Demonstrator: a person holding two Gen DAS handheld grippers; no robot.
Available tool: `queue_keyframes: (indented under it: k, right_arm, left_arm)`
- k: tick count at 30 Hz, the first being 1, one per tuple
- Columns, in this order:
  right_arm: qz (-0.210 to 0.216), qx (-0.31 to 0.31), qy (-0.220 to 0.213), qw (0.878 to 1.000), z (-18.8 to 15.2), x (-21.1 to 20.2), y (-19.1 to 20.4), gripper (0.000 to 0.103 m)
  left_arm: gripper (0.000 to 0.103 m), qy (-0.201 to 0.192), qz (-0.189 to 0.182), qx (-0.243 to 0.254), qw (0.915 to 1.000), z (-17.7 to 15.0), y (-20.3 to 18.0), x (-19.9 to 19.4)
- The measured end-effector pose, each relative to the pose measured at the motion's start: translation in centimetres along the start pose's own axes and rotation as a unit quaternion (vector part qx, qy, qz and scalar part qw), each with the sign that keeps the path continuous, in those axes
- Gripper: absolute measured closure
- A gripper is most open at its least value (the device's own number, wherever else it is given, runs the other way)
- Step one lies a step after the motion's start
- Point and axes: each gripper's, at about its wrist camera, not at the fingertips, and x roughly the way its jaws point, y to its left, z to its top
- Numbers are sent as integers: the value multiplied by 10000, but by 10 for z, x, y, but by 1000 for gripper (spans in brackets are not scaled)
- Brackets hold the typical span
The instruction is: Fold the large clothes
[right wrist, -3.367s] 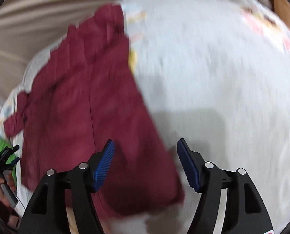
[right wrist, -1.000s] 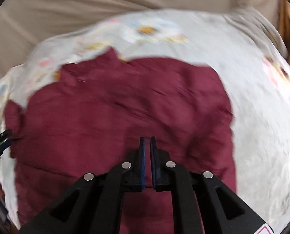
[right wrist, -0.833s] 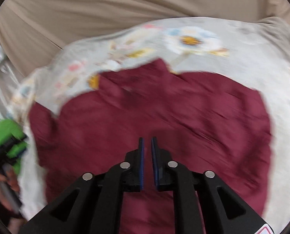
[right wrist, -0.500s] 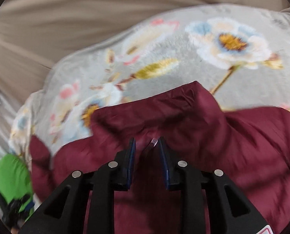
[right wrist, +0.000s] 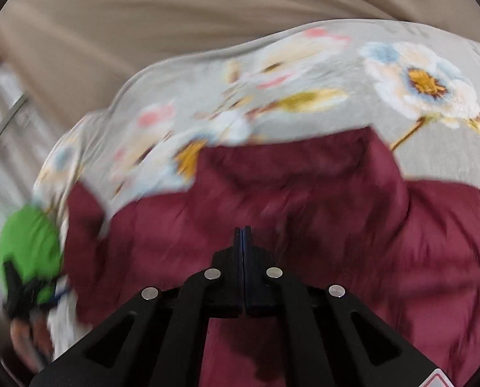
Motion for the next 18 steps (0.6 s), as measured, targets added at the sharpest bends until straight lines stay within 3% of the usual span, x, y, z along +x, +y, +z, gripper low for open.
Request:
queue_keyframes:
  k: [3, 6, 8, 12, 18]
  right_arm:
    - [-429, -341, 7, 9985, -18, -3, 8, 99]
    - [-831, -105, -241, 9962, -1, 6, -3, 82]
    - [-958, 115, -304, 9949, 8, 16, -14, 79]
    - [-726, 330, -246, 9965, -6, 13, -12, 80]
    - [-583, 158, -295, 9977, -64, -36, 30, 79]
  left_arm:
    - [44, -12, -9, -89, 10000, 6, 0, 5]
    - [43, -57, -12, -166, 9998, 11, -1, 4]
    - [40, -105, 37, -123, 9999, 14, -2, 3]
    - [32, -362, 198, -278, 9988, 33, 11, 3]
    - [29, -425, -498, -1463, 9871, 72, 43, 28]
